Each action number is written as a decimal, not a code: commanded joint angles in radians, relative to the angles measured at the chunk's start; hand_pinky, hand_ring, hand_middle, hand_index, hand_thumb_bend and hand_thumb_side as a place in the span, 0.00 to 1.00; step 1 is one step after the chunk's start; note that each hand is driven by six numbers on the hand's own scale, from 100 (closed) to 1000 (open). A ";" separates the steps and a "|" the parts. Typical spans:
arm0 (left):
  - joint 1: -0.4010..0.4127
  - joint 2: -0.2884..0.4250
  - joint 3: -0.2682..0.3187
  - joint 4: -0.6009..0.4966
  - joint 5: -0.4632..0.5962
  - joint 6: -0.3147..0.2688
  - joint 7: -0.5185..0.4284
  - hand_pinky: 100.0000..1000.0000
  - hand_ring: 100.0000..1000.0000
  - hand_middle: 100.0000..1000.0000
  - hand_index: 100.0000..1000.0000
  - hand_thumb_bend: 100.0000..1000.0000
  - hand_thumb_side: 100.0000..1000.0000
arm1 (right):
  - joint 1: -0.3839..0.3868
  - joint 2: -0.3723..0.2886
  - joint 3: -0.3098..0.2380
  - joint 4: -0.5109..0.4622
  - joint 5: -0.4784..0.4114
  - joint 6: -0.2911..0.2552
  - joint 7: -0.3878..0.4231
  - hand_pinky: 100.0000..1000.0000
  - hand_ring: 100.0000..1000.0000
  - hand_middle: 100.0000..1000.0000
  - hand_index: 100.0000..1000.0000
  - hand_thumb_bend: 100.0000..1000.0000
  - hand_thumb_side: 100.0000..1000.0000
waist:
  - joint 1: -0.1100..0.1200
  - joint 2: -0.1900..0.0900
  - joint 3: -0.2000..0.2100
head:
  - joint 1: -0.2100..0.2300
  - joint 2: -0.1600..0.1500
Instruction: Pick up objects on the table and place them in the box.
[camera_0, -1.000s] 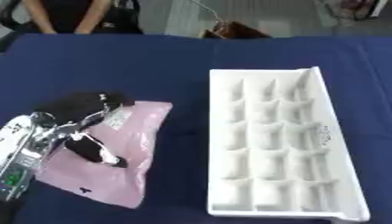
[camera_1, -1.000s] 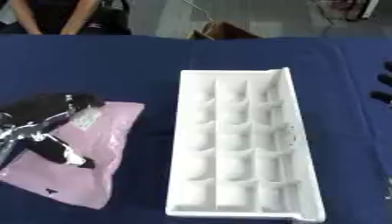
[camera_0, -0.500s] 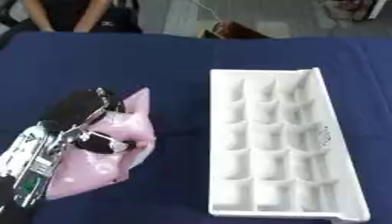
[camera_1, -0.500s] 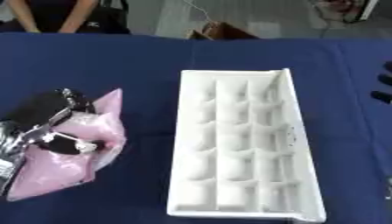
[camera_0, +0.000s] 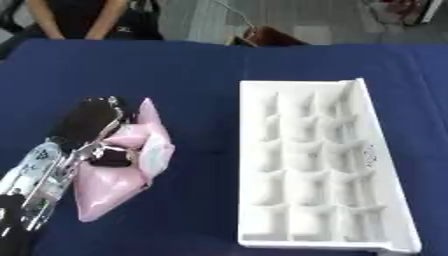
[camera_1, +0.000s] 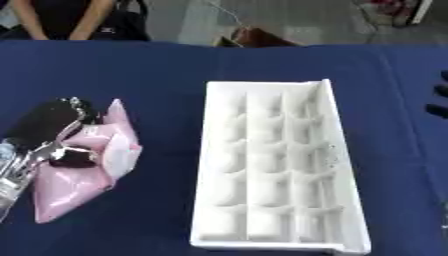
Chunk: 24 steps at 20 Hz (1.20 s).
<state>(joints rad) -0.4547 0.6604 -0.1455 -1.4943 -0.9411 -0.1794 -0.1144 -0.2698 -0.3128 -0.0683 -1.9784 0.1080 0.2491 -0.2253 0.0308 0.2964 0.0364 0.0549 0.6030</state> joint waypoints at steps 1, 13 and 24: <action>-0.022 0.104 -0.026 -0.013 0.071 -0.018 -0.064 0.00 0.00 0.00 0.08 0.25 0.00 | -0.005 -0.017 -0.002 -0.021 0.003 0.000 0.001 0.72 0.82 0.82 0.93 0.00 0.91 | 0.003 -0.020 0.003 | 0.000 -0.002; -0.125 0.294 0.009 -0.162 0.349 0.037 -0.163 0.00 0.00 0.00 0.08 0.24 0.00 | 0.007 -0.028 -0.004 -0.017 0.008 0.001 -0.001 0.72 0.82 0.82 0.93 0.00 0.91 | 0.019 -0.033 0.011 | -0.016 -0.009; -0.259 0.275 0.045 -0.252 0.456 0.082 -0.132 0.00 0.00 0.00 0.08 0.17 0.00 | 0.012 -0.026 -0.003 -0.012 0.008 0.001 0.000 0.72 0.82 0.82 0.93 0.00 0.91 | 0.018 -0.044 0.017 | -0.025 -0.017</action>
<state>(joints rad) -0.6946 0.9226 -0.1170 -1.7267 -0.5061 -0.1025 -0.2524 -0.2541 -0.3182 -0.0684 -1.9775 0.1122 0.2511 -0.2248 0.0491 0.2761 0.0517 0.0373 0.6013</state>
